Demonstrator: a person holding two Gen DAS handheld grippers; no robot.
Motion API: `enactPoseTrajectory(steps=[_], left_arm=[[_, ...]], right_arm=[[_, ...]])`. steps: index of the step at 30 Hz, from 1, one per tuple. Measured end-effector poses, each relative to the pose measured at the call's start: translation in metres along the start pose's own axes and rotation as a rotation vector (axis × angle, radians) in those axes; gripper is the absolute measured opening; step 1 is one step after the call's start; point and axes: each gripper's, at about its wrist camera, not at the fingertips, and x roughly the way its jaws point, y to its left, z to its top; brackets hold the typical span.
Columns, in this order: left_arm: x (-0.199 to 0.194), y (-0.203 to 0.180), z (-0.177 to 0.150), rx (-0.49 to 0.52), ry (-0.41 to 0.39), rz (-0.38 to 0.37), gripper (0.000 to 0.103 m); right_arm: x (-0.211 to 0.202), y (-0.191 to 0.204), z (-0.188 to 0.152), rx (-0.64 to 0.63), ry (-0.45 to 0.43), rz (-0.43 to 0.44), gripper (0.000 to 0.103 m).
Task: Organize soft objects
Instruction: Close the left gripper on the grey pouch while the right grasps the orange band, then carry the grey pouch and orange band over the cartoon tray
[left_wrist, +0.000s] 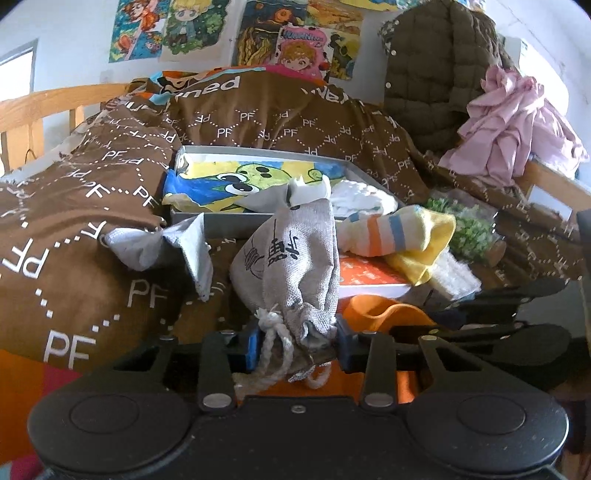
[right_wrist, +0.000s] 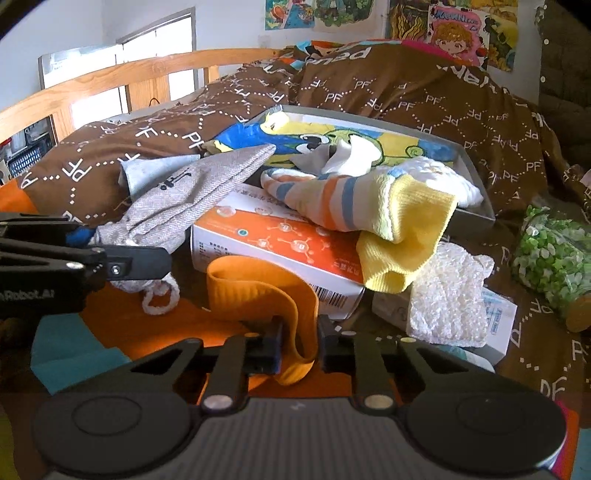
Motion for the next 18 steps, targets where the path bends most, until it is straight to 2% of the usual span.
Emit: enactPoseTrajectory(steps=[7,12,18], left_arm=[[-0.028,-0.01,-0.001,-0.043,-0.047,0.016,0.04],[-0.052,-0.01,0.004,-0.139,-0.089,0.03,0.04],[-0.071,-0.016,0.025,-0.143,-0.147,0.051,0.04]], right_arm=[[-0.026,0.01,-0.002,-0.062,-0.089,-0.04,0.017],[-0.045,0.016,0.001,-0.1,-0.184,-0.058,0.017],[-0.061,0.015,0.005,-0.095,-0.27,-0.049,0.017]])
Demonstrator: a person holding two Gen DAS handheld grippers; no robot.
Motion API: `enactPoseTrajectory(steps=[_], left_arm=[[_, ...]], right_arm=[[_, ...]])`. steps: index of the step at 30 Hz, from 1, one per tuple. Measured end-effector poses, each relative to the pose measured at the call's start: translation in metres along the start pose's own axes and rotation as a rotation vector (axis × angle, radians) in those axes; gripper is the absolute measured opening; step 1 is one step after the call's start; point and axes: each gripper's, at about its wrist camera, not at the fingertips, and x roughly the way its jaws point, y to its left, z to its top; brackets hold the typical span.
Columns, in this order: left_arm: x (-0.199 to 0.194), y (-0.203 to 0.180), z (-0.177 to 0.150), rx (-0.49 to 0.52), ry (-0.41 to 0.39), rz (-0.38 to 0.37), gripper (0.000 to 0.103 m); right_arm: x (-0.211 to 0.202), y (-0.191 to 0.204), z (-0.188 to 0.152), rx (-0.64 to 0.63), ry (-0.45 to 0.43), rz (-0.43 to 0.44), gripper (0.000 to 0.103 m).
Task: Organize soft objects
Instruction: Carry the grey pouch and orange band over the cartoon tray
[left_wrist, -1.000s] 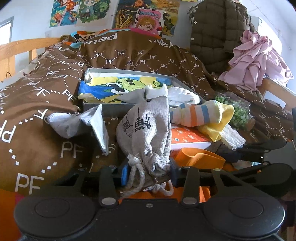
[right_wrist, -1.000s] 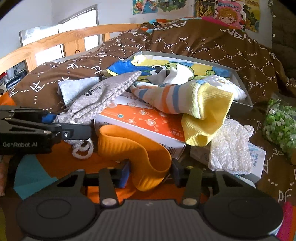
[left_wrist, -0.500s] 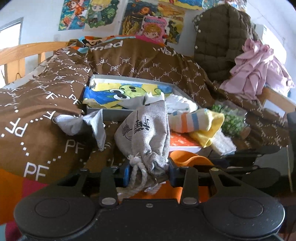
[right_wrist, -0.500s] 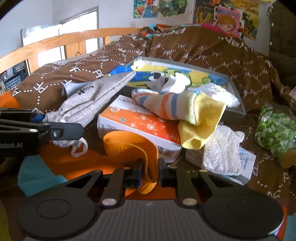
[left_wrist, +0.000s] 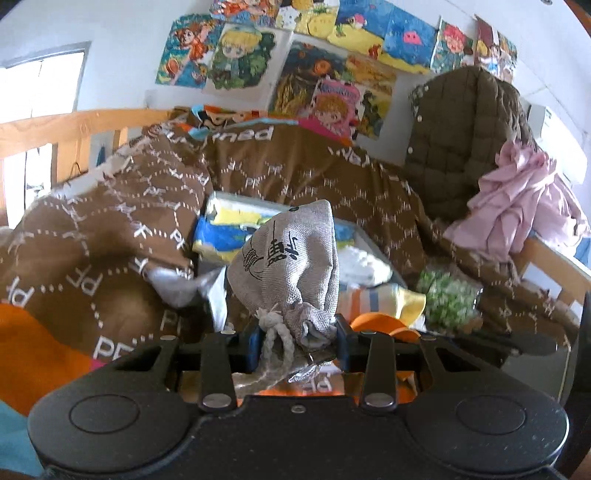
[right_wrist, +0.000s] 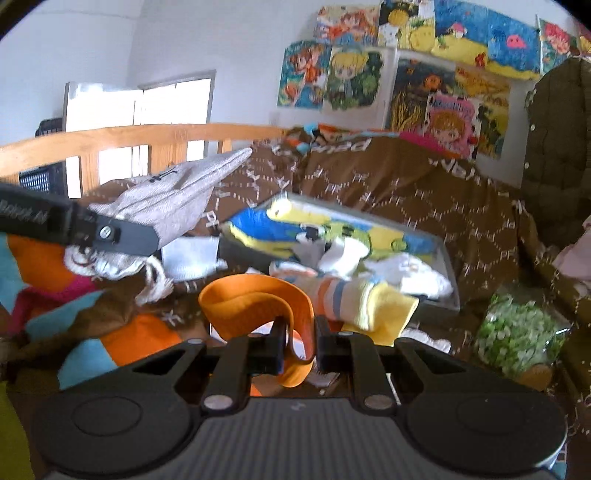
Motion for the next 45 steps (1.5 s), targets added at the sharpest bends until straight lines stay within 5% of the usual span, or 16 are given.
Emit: enactPoseTrajectory(steps=[10,23,35,45], left_arm=[[0.017,-0.029,0.035,0.035,-0.089,0.011,0.04],[0.105,-0.034,0.087,0.105,-0.083,0.037,0.04],[0.214,-0.012,0.105,0.05,-0.03,0.09,0.04],[0.26,0.004,0.095,0.031,0.04,0.16,0.04]], right_arm=[[-0.013,-0.031,0.026,0.086,-0.134,-0.03,0.017],[0.069,-0.105,0.067,0.212,-0.191,-0.067,0.017],[0.147,-0.151,0.062,0.391,-0.124,-0.055,0.017],[0.182,-0.149,0.053,0.406,-0.039,-0.015,0.017]])
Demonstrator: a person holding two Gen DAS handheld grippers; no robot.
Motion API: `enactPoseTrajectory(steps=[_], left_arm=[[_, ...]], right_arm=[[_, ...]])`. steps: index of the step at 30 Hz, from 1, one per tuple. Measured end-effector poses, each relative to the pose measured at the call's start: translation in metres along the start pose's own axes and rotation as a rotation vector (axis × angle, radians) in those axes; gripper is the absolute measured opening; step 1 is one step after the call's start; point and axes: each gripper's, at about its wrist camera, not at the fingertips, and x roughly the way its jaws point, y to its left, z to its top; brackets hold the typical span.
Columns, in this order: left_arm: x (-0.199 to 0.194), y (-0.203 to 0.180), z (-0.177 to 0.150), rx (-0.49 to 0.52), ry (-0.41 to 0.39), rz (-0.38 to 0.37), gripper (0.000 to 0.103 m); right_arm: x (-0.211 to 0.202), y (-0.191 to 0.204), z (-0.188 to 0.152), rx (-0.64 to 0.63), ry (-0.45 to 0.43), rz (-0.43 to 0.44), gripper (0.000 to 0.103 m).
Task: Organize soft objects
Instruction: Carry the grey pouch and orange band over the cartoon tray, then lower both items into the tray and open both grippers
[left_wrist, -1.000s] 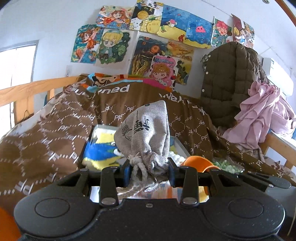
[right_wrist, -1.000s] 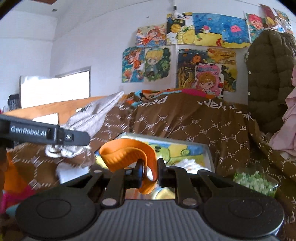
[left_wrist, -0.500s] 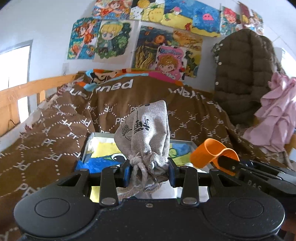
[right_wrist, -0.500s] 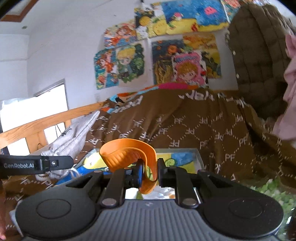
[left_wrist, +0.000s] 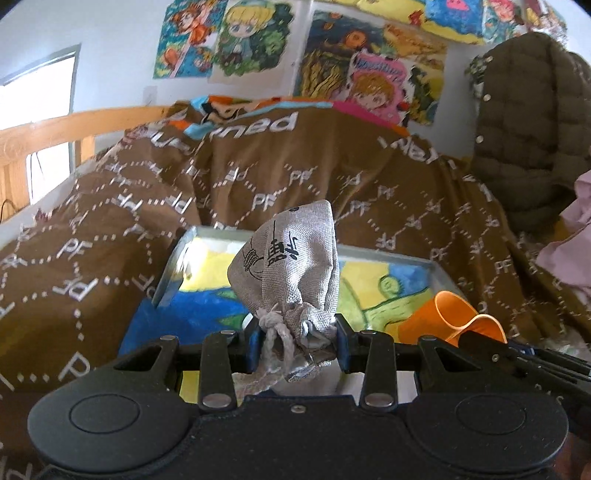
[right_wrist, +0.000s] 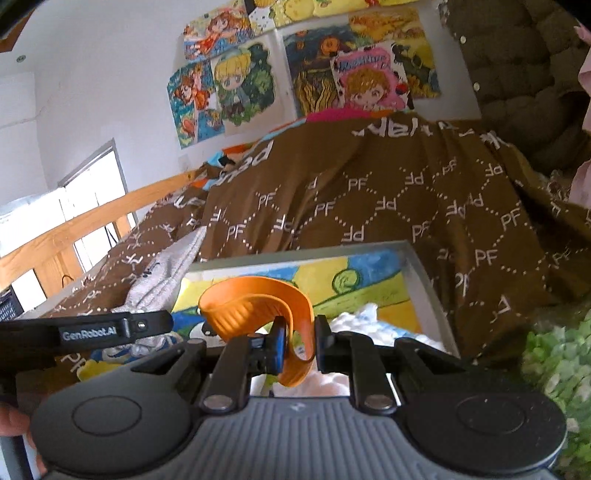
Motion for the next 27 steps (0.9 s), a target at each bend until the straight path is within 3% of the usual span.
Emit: enactPoseTrajectory(steps=[8,27], left_arm=[[0.011,0.003,-0.004,-0.02,0.044,0.036,0.04],[0.02,0.006,-0.009,-0.043,0.098,0.028,0.041]], right_arm=[[0.002,0.005,-0.002,-0.005,0.018,0.002,0.018],[0.008,0.004,-0.002,-0.002,0.059,-0.009,0.02]])
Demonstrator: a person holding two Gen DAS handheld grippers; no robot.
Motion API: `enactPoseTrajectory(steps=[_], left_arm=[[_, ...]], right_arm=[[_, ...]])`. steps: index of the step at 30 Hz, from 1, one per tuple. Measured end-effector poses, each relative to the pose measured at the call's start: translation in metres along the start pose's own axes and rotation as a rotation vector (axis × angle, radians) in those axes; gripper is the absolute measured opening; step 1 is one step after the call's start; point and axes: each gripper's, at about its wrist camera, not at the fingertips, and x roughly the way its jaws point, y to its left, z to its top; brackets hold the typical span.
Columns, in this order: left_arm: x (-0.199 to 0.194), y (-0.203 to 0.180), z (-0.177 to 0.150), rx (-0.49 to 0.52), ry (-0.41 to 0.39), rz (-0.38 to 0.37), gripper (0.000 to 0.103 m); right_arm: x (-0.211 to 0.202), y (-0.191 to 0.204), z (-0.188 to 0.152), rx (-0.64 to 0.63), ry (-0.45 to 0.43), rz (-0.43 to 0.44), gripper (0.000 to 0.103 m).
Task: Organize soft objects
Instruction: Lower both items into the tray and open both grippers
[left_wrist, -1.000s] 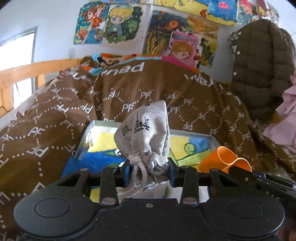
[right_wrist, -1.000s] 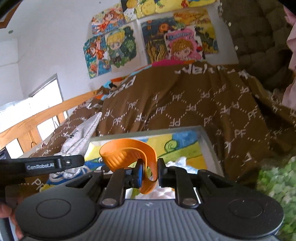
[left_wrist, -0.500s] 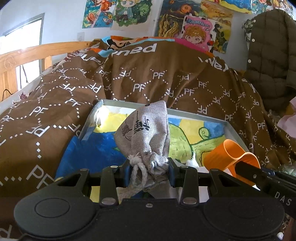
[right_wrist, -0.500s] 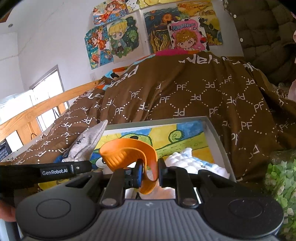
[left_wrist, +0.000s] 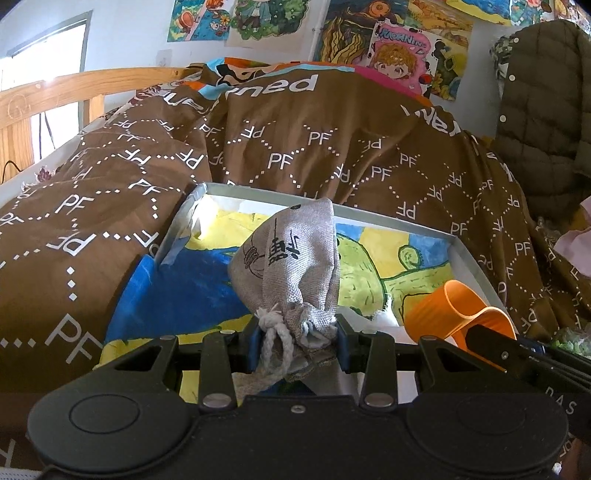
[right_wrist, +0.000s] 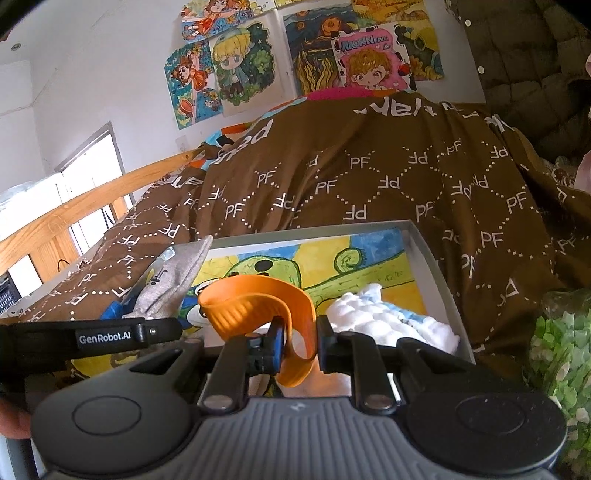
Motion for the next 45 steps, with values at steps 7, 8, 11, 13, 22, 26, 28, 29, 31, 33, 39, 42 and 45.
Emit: enactPoseTrajectory(steps=[7,8,11,13,22,26,28,29,31,33,39,42,45], left_arm=[[0.001,0.0,0.0,-0.005,0.004,0.003,0.041],[0.001,0.0,0.0,-0.006,0.005,0.004,0.042],[0.002,0.0,0.0,-0.008,0.012,0.004,0.043],[0.002,0.0,0.0,-0.012,0.018,0.002,0.044],[-0.003,-0.002,0.002,-0.008,0.026,0.019,0.052],[-0.01,-0.004,0.005,-0.011,0.016,0.015,0.056],[-0.015,-0.004,0.007,-0.017,0.008,0.018,0.059],[-0.017,-0.004,0.008,-0.02,0.003,0.021,0.062],[-0.024,-0.003,0.01,-0.024,-0.01,0.029,0.066],[-0.031,-0.003,0.012,-0.027,-0.025,0.035,0.072],[-0.062,-0.004,0.019,-0.031,-0.079,0.04,0.085],[-0.08,-0.006,0.019,-0.04,-0.09,0.026,0.089],[-0.101,-0.008,0.017,-0.042,-0.109,0.014,0.094]], right_arm=[[0.001,-0.001,0.0,0.01,0.016,-0.005,0.023],[0.002,-0.002,0.0,0.011,0.019,-0.006,0.024],[0.003,-0.003,-0.001,0.015,0.027,-0.007,0.027],[0.003,-0.003,-0.001,0.017,0.029,-0.007,0.029],[-0.003,-0.004,0.002,0.016,0.015,-0.021,0.037],[-0.008,-0.004,0.005,0.014,0.007,-0.028,0.044],[-0.011,-0.004,0.007,0.008,0.001,-0.036,0.049],[-0.014,-0.004,0.008,0.004,-0.005,-0.042,0.052],[-0.021,-0.004,0.011,-0.002,-0.021,-0.055,0.057],[-0.031,-0.004,0.014,-0.008,-0.042,-0.068,0.063],[-0.067,-0.007,0.023,-0.005,-0.111,-0.078,0.078],[-0.089,-0.008,0.025,0.001,-0.141,-0.081,0.087],[-0.109,-0.008,0.026,-0.006,-0.158,-0.087,0.092]])
